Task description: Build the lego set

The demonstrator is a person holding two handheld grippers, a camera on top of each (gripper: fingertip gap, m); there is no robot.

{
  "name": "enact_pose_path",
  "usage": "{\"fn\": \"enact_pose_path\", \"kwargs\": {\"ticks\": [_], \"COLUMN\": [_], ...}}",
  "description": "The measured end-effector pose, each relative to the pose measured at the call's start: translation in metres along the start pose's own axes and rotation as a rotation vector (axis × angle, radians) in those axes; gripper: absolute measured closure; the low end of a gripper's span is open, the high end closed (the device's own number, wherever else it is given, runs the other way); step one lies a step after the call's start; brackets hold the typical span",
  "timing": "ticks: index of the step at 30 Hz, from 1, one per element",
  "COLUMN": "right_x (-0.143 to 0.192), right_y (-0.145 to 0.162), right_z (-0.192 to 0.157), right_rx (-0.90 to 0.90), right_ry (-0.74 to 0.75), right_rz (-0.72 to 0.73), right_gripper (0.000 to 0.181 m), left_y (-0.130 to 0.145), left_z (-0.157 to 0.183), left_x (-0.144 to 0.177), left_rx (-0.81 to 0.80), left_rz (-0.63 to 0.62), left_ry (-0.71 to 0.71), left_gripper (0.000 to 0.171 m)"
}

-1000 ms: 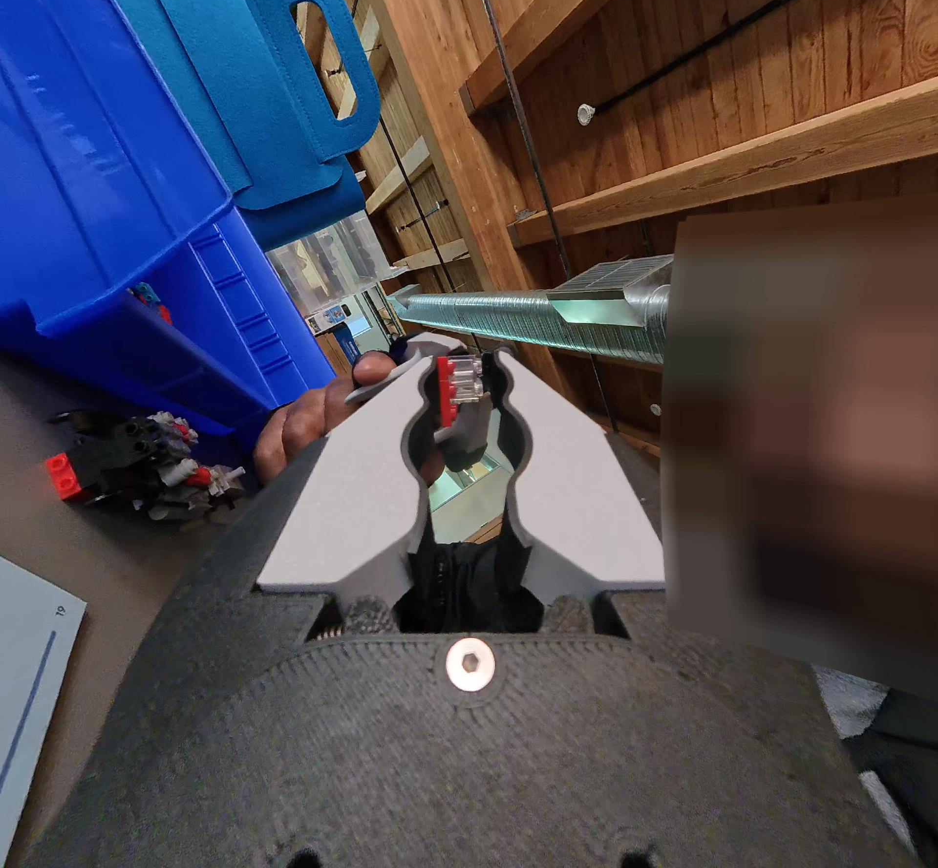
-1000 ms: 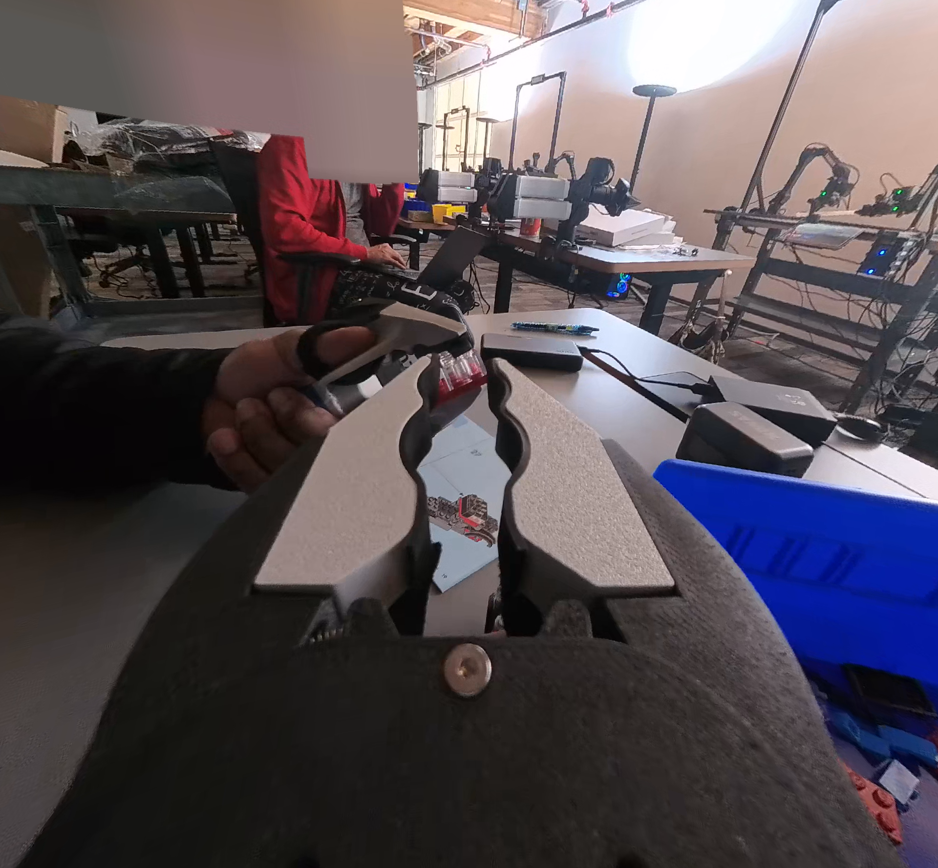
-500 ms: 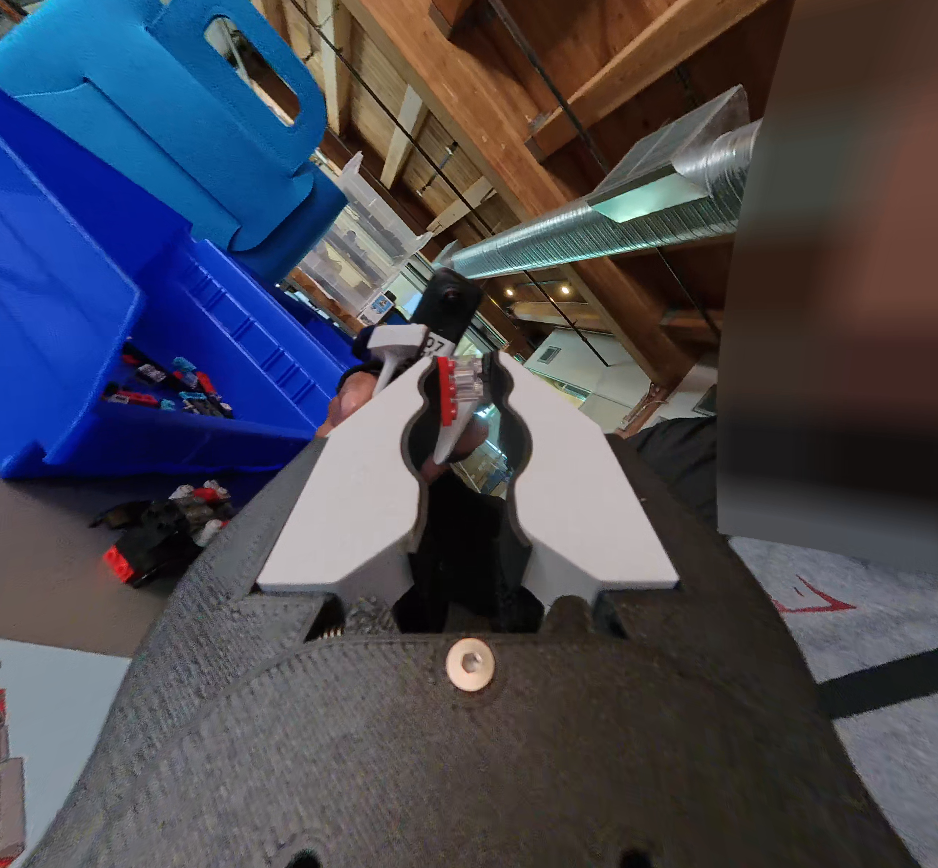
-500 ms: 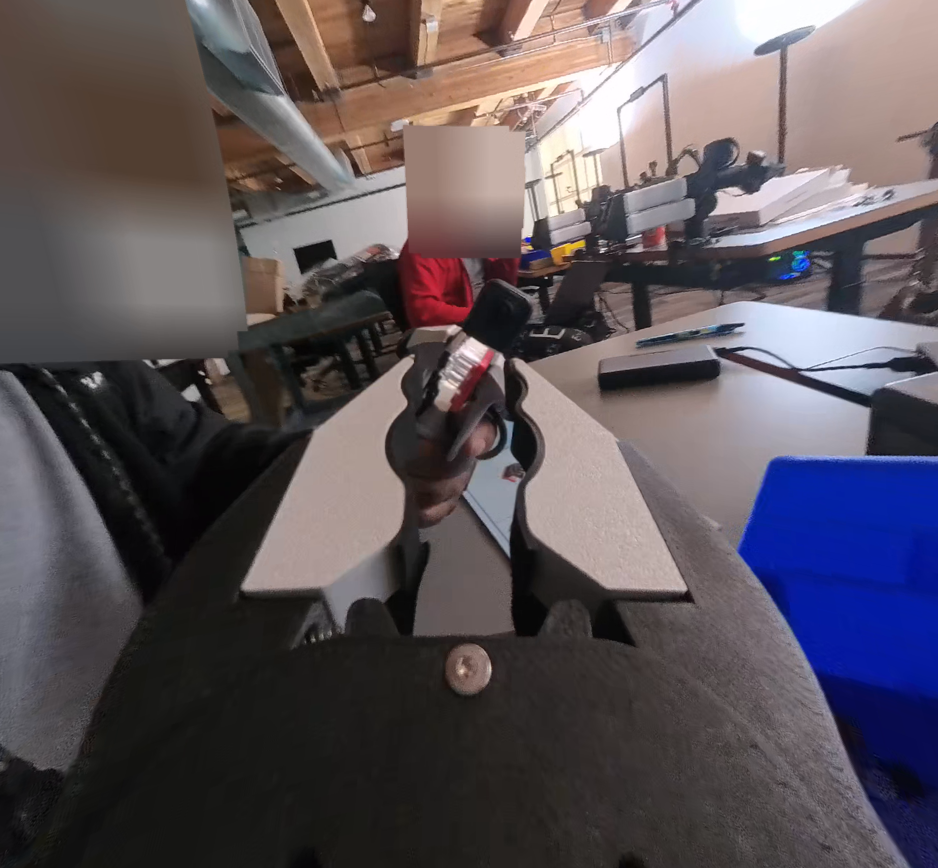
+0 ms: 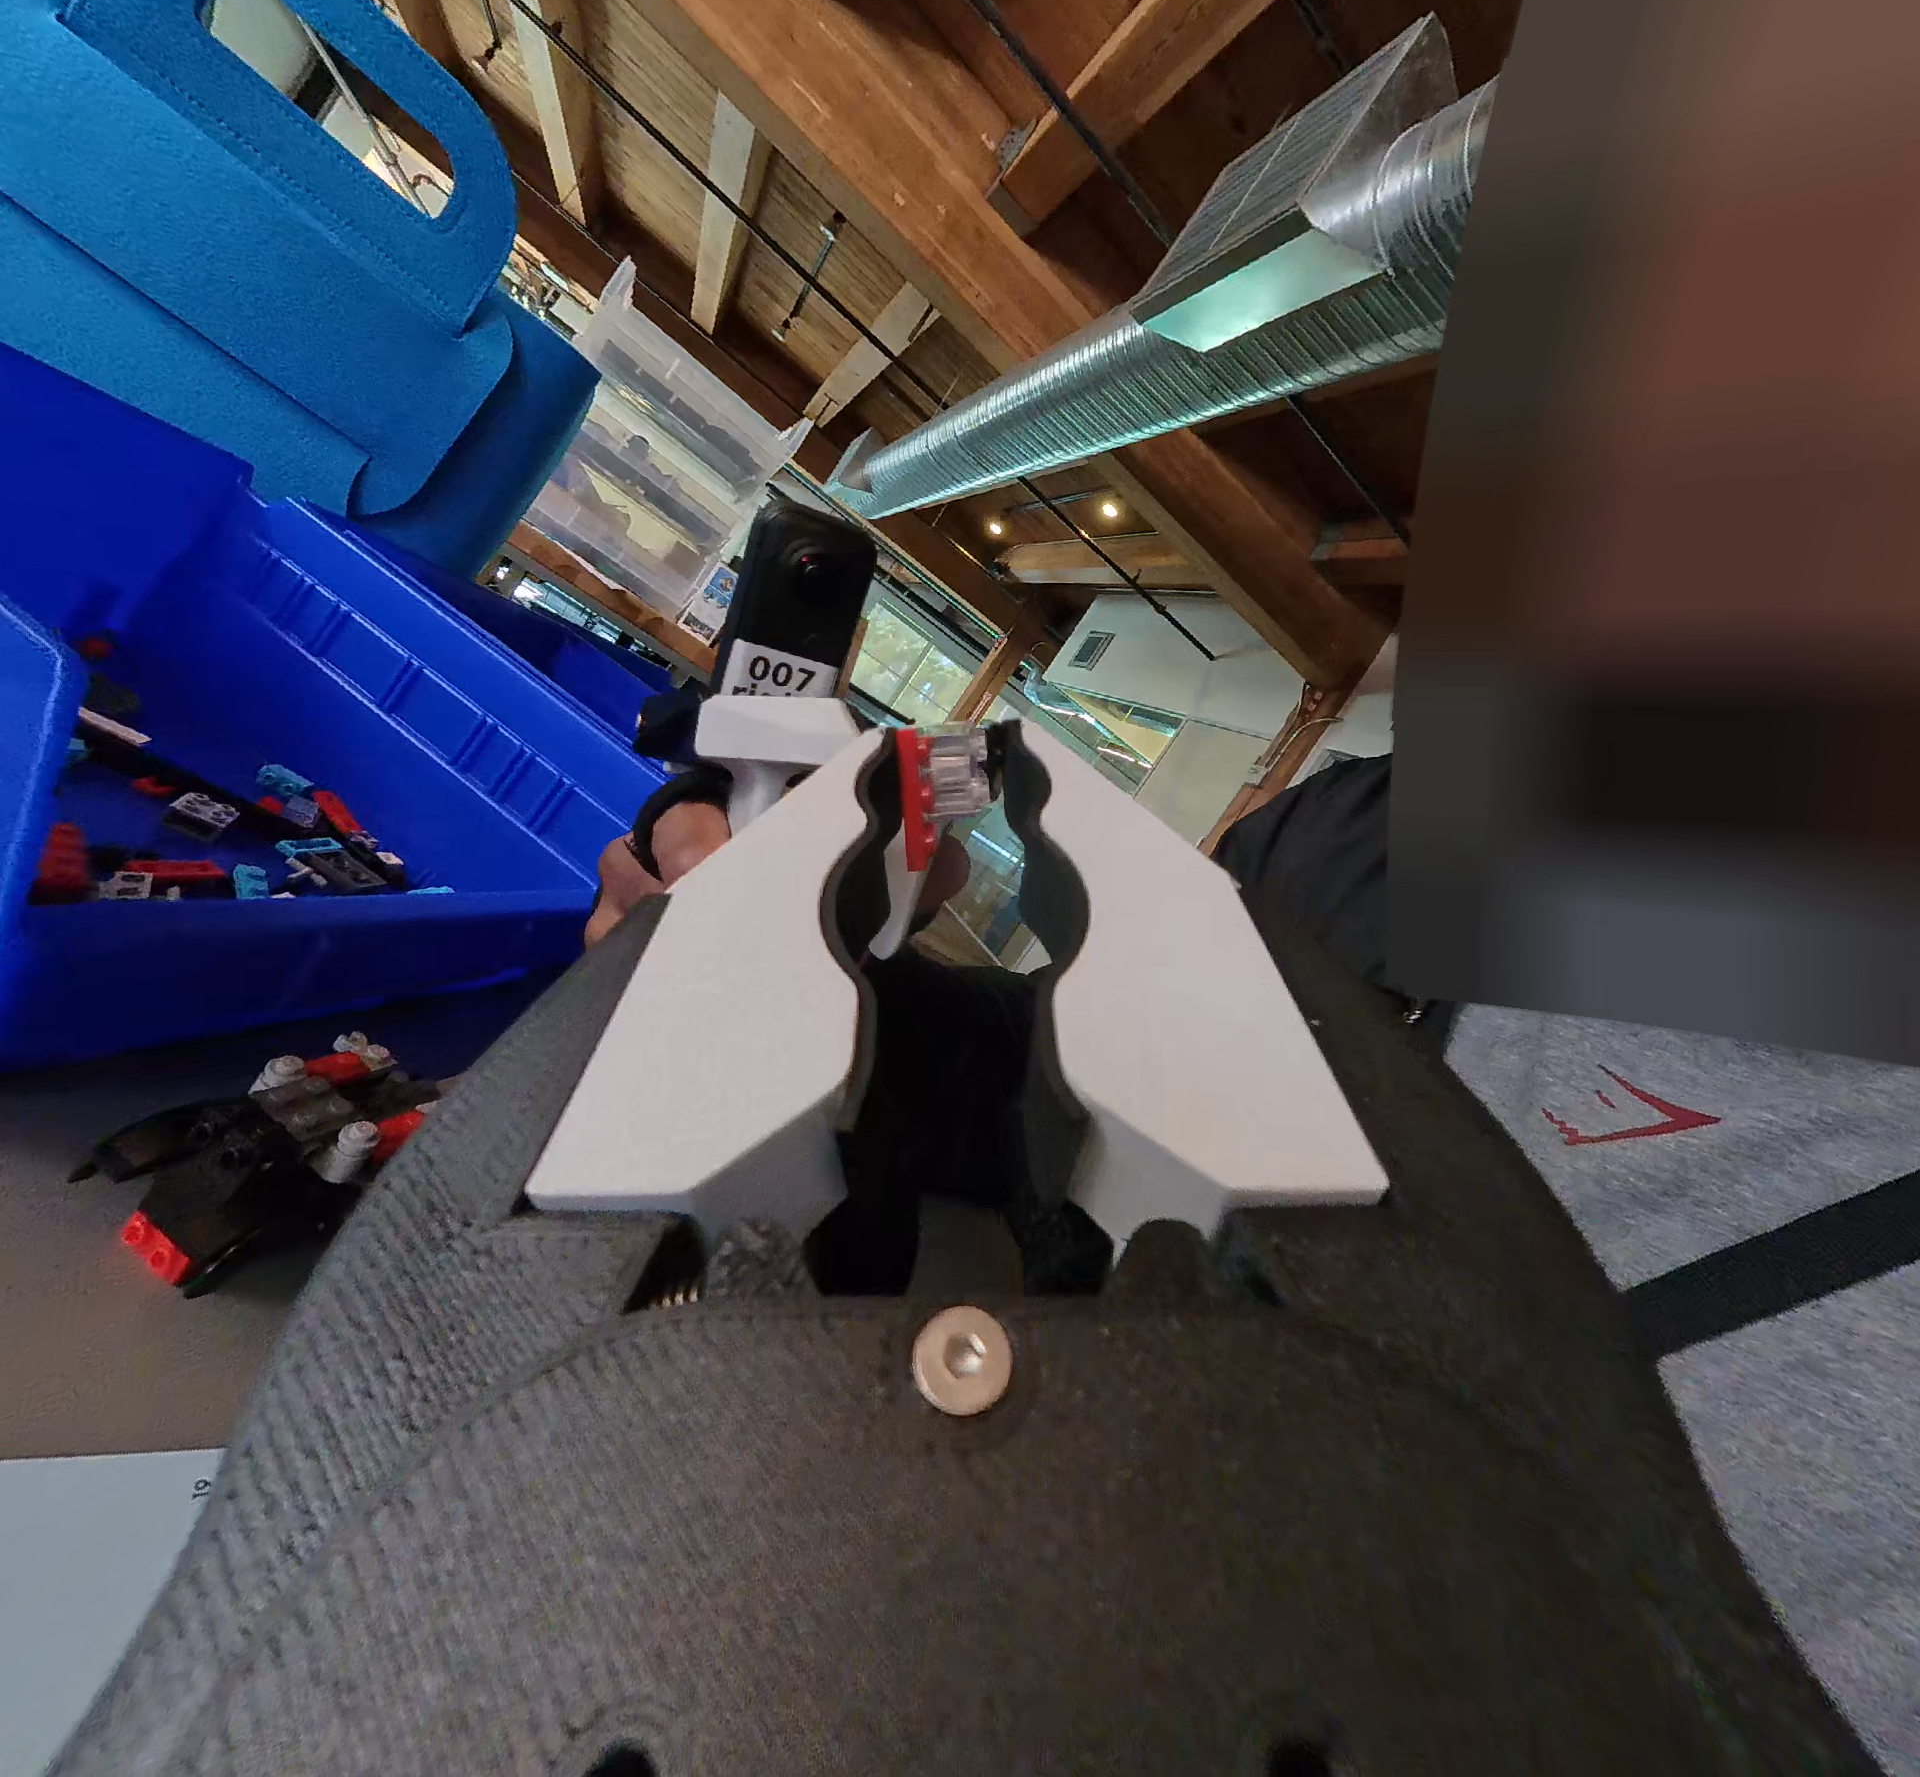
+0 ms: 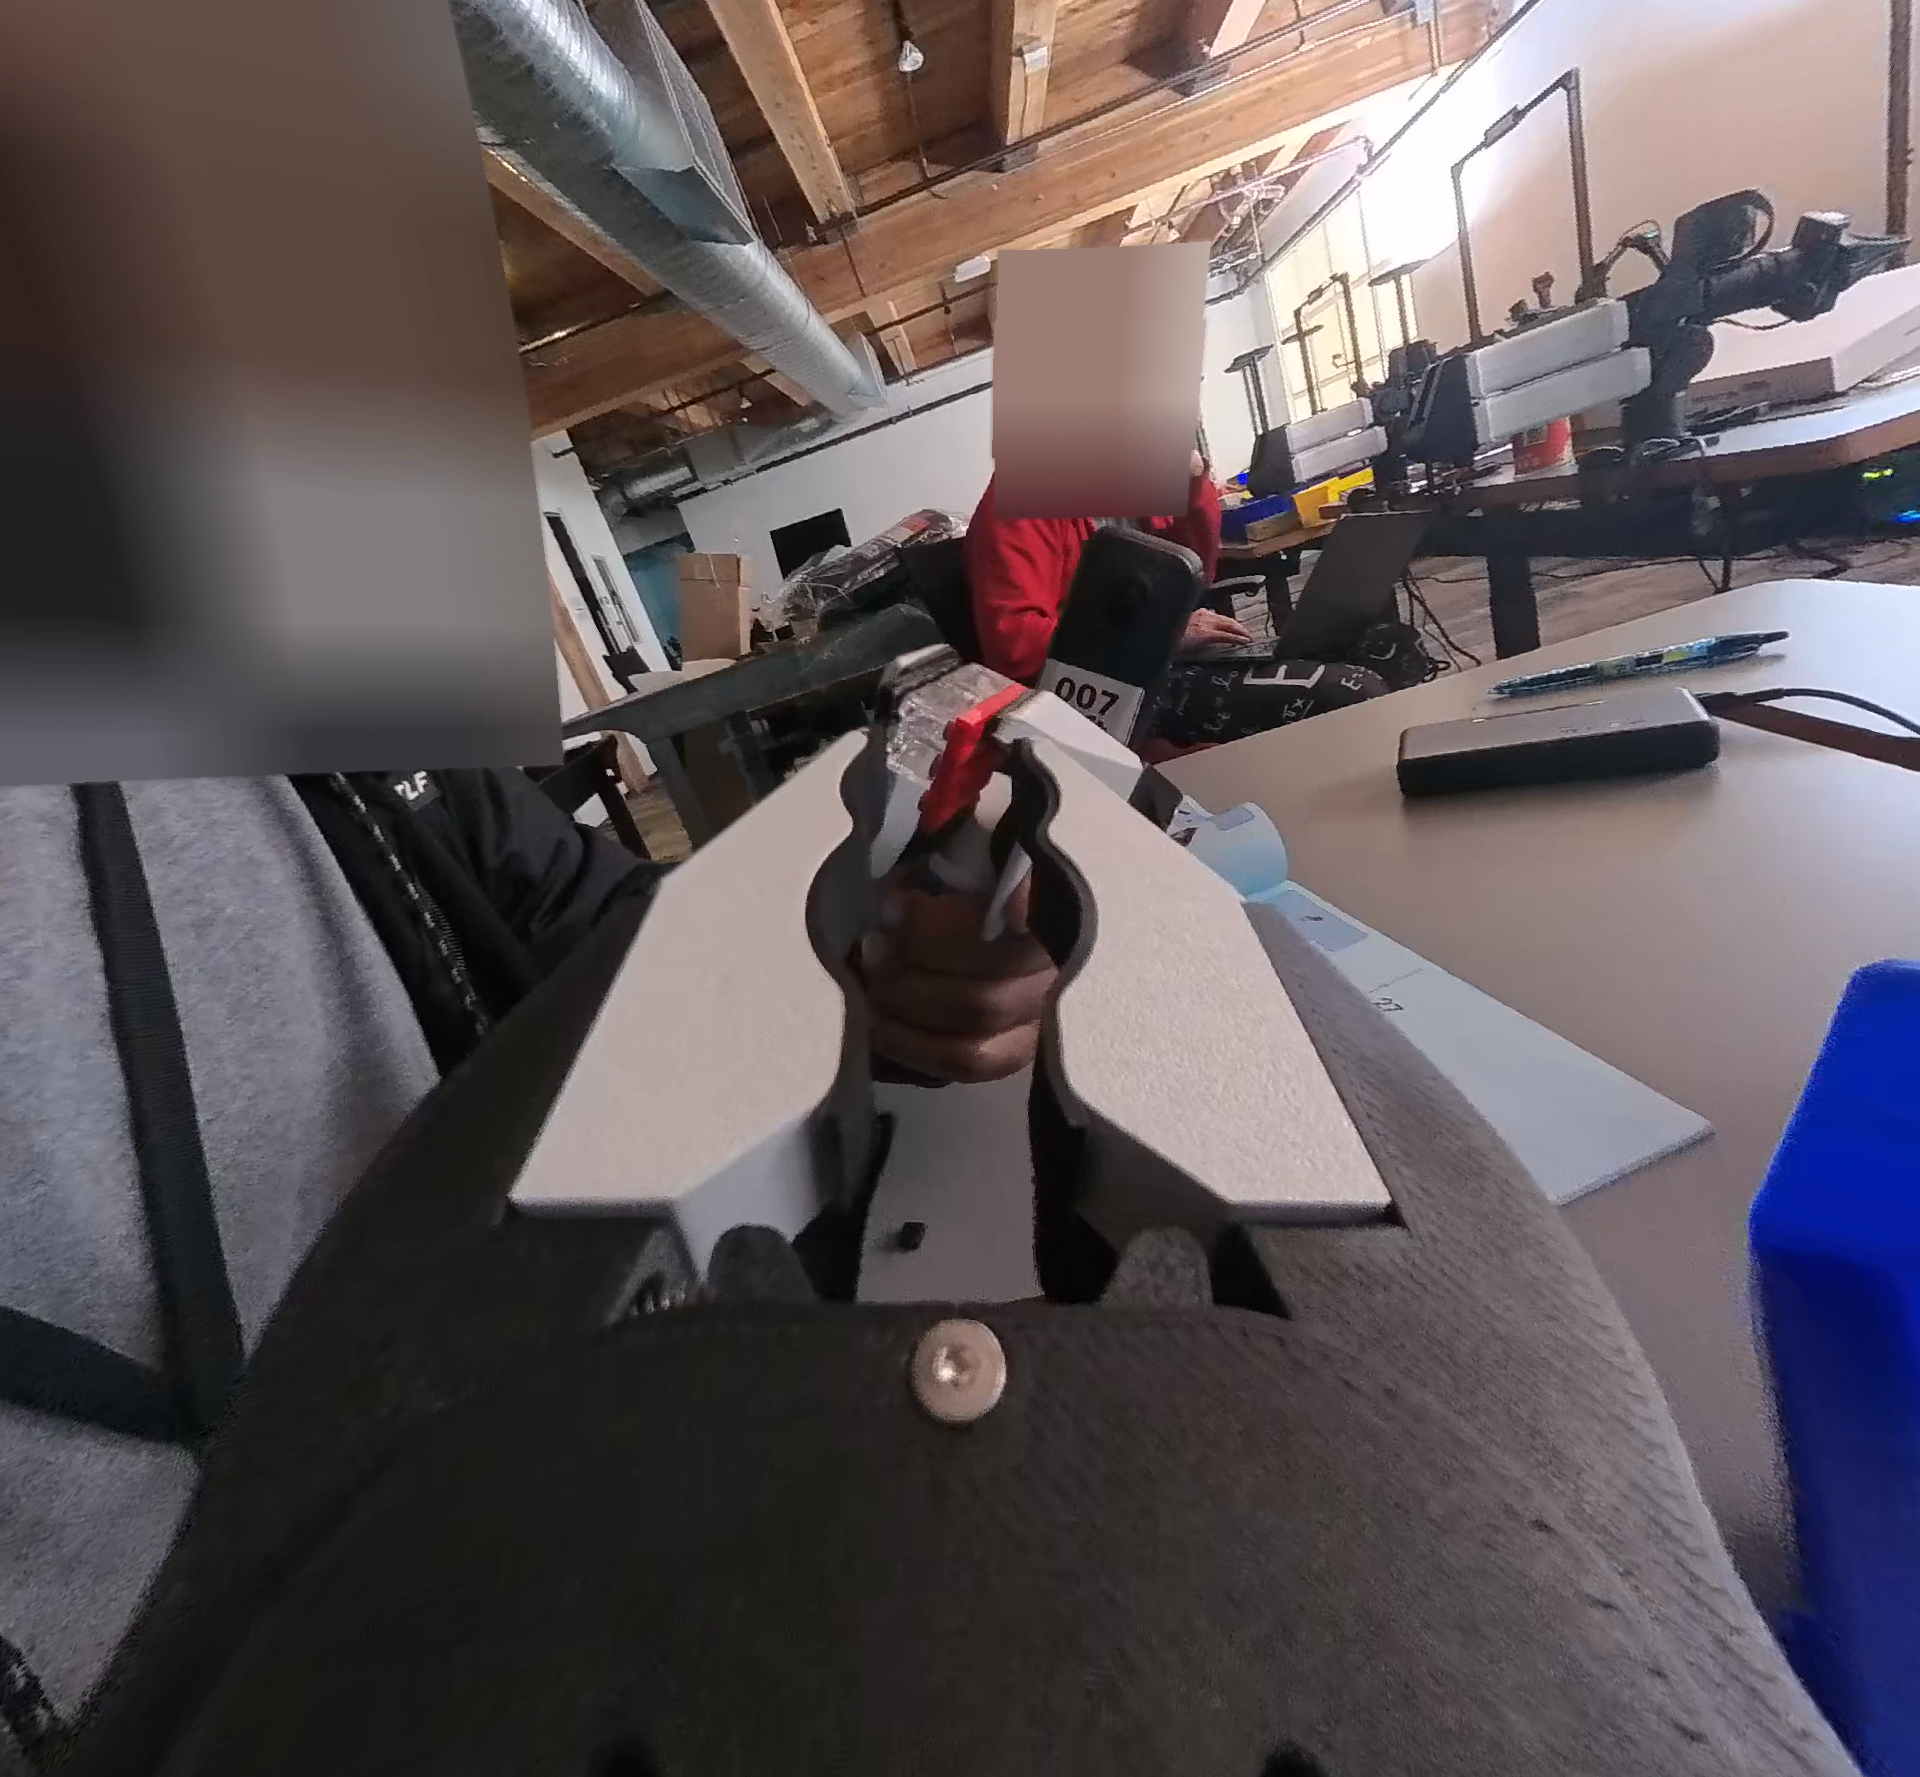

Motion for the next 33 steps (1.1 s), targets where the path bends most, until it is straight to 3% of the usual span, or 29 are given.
{"fn": "enact_pose_path", "kwargs": {"ticks": [21,33], "right_x": [-0.0024,-0.0031], "right_y": [-0.0003,0.0005], "right_z": [-0.0009,-0.0006], "right_rx": [0.045,0.123], "right_ry": [0.033,0.068], "right_rz": [-0.012,-0.031], "right_gripper": [0.152,0.164], "left_y": [-0.0021,-0.0026], "left_z": [-0.0014,-0.0021], "left_x": [0.0028,0.0033], "left_rx": [-0.033,-0.046], "left_rz": [0.017,0.012], "left_ry": [-0.016,-0.034], "left_gripper": [0.153,0.153]}}
Point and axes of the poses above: each gripper's, where its closed fingertips meet, x back along the fingers, y out of its underside, z = x × y across the jaws, the point moved 5 cm from there along x, back along the fingers, and after that the axes turned 6 degrees about z, right-handed, at the moved point
